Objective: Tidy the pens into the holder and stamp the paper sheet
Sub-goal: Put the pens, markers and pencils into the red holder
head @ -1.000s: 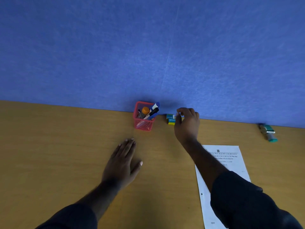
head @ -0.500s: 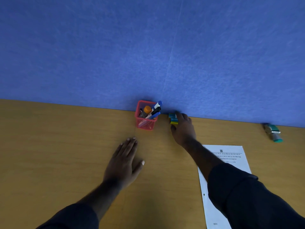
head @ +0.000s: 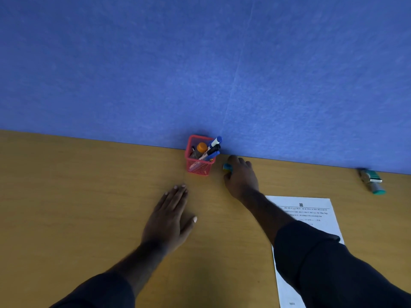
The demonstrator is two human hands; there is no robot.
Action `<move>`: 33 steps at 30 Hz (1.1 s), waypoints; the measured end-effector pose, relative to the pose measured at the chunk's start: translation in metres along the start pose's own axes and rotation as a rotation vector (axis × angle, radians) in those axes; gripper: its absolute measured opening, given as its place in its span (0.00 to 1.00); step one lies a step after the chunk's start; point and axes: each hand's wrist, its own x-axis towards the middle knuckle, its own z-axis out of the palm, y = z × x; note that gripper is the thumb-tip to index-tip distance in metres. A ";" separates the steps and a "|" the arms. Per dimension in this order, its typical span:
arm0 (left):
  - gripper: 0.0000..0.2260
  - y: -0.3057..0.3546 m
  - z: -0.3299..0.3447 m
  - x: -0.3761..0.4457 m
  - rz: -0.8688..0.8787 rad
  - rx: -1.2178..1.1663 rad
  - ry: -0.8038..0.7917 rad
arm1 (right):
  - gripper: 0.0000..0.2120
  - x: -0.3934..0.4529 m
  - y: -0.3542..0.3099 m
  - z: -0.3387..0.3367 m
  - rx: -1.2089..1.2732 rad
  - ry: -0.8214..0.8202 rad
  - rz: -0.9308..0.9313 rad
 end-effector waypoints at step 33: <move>0.35 -0.003 0.006 0.002 0.005 -0.019 -0.017 | 0.10 -0.010 -0.086 -0.068 0.432 0.467 -0.417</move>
